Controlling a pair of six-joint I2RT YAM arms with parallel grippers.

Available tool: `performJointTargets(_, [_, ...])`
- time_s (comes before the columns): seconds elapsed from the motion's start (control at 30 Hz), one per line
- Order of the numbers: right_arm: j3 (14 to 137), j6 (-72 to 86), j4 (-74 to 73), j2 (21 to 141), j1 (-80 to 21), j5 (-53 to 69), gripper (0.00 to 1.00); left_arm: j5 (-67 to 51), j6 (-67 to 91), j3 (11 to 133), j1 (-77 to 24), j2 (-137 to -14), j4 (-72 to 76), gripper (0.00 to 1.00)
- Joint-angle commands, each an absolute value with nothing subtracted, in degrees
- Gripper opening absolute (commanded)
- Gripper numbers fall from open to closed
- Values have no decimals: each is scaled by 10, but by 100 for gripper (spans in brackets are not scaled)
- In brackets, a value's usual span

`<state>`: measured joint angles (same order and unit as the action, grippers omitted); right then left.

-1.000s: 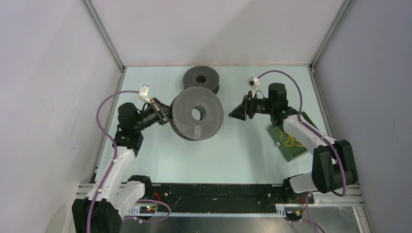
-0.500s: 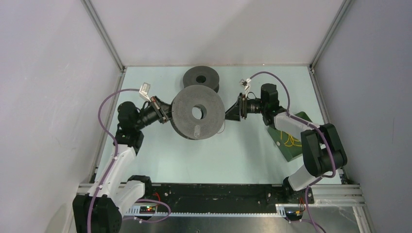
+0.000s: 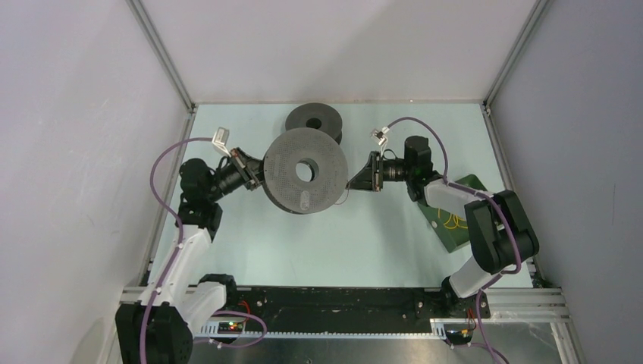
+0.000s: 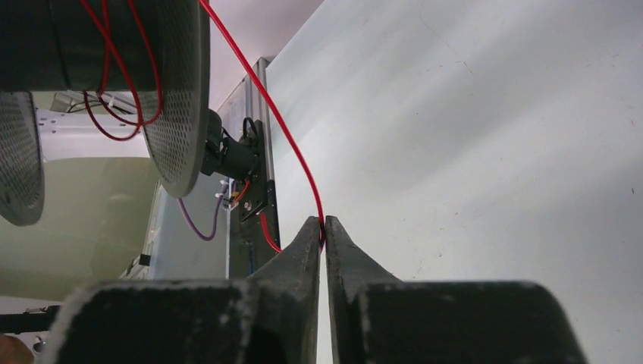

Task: Wrap the cables
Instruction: Wrap the cable around the cable reel.

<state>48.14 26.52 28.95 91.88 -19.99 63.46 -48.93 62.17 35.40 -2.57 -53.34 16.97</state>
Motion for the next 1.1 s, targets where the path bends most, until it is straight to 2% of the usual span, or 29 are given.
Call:
performJointTargets(0.0, [470,299,350,900,-200,634,3,-510,650,358,-13,-532,230,0])
performJointTargets(0.13, [457,354,381,882,-196,626,0,-504,656,353,-8,-539,238,0])
performJointTargets(0.27, [430,483,475,852,-211,604,0,-469,673,339,-7,-556,268,0])
performJointTargets(0.37, [428,528,497,846,-248,539,0,-439,716,318,-7,-576,338,0])
performJointTargets(0.7, [421,674,640,942,-310,361,0,-356,858,234,-25,-649,565,0])
performJointTargets(0.9, [418,705,649,971,-324,272,0,-324,926,188,-36,-694,678,0])
performJointTargets(1.07, [413,680,602,951,-336,194,0,-322,932,180,-37,-704,701,0])
